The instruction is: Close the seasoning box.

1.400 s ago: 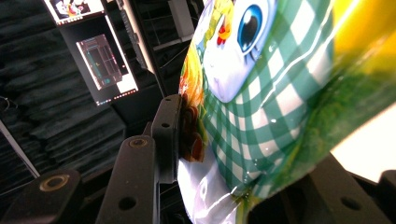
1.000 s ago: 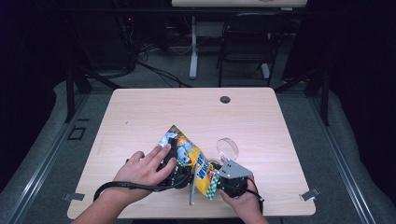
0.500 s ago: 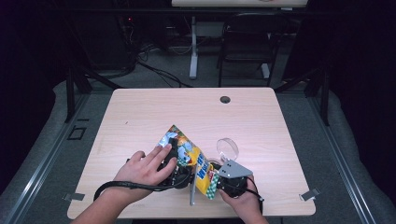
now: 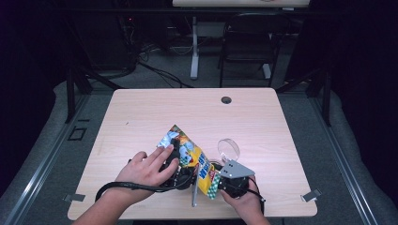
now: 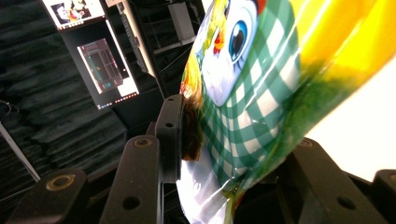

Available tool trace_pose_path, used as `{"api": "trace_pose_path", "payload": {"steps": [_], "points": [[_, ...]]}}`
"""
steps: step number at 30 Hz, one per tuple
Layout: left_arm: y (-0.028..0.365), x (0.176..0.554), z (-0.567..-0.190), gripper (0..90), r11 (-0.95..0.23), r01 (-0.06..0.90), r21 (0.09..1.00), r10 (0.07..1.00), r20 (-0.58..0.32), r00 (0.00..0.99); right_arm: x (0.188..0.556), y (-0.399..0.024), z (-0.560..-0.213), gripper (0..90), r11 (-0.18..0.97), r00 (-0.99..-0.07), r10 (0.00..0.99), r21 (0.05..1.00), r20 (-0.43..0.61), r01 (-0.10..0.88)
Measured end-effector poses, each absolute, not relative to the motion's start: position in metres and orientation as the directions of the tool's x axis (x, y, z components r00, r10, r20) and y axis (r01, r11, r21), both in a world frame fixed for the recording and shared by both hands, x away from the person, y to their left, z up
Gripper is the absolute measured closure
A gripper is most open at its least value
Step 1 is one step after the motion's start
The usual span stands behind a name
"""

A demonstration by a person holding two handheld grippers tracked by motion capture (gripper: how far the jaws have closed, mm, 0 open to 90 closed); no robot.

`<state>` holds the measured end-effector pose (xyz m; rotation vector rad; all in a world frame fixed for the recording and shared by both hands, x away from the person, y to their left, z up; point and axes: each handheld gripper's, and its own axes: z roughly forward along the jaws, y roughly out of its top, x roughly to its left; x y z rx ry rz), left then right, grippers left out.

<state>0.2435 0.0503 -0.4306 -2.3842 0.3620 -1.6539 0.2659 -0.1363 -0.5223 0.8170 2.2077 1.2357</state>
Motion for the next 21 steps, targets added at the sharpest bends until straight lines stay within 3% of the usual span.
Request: {"api": "trace_pose_path", "payload": {"steps": [8,14,21], "points": [[0.0490,0.2432,-0.4303,64.5,-0.945,-0.085,-0.315,-0.325,0.883,0.338,0.2662,-0.1368,-0.5220,70.8,0.413,-0.707,0.697,0.871,-0.115,0.265],[0.0477,0.2412,-0.4303,72.5,-0.941,-0.101,-0.324,-0.338,0.875,0.347,0.2664,-0.1363,-0.5218,71.0,0.424,-0.714,0.689,0.866,-0.119,0.264],[0.0480,0.2396,-0.4302,75.3,-0.937,-0.110,-0.330,-0.348,0.871,0.348,0.2657,-0.1358,-0.5212,71.0,0.428,-0.709,0.693,0.867,-0.133,0.256]]}}
